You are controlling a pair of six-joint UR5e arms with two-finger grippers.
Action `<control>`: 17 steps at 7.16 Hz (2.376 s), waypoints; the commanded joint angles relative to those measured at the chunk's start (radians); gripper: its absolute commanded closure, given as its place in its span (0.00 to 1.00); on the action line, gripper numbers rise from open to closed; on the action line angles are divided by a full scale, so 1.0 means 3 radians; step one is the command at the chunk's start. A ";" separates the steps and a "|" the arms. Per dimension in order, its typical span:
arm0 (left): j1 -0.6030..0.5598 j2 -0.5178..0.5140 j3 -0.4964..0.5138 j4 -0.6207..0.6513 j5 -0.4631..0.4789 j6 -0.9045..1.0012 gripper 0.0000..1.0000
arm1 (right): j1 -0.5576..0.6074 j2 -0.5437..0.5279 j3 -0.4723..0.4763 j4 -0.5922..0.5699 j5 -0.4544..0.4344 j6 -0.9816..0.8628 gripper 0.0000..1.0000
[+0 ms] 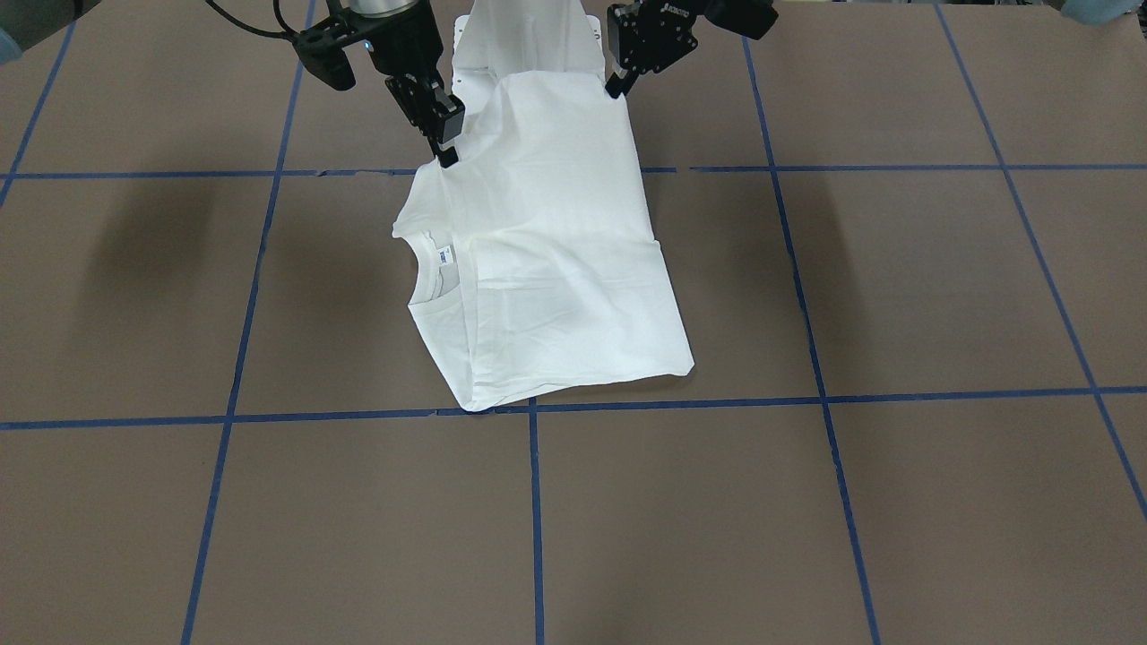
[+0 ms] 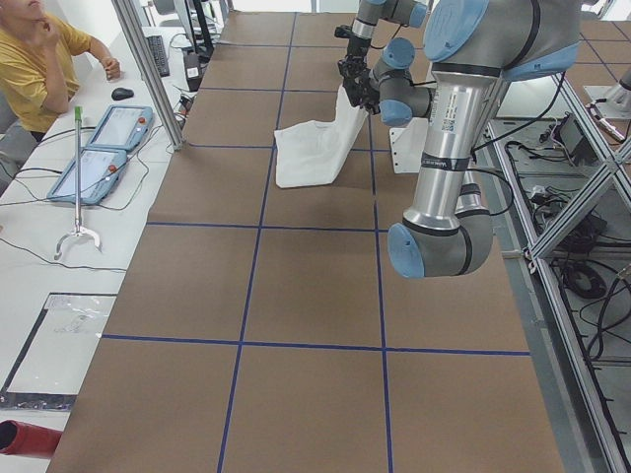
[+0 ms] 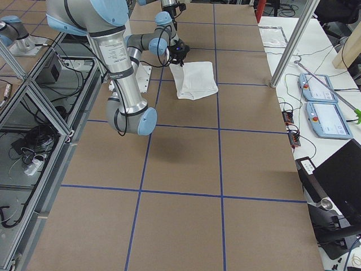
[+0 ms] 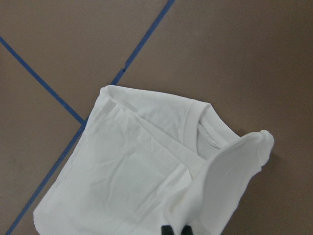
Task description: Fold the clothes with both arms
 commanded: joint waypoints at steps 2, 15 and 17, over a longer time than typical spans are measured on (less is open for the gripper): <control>-0.0514 -0.0150 0.0749 -0.0221 -0.0006 0.0606 1.00 | 0.0464 0.0508 -0.1259 0.0681 0.0306 -0.0494 1.00; -0.3039 -0.0018 0.2194 -0.1136 -0.1677 0.3773 0.42 | 0.3244 -0.0236 -0.2521 0.1058 0.2188 -0.5180 0.00; -0.3479 -0.0044 0.2219 -0.0721 -0.1704 0.4618 0.42 | 0.3603 -0.0231 -0.2465 0.0420 0.2188 -0.6146 0.00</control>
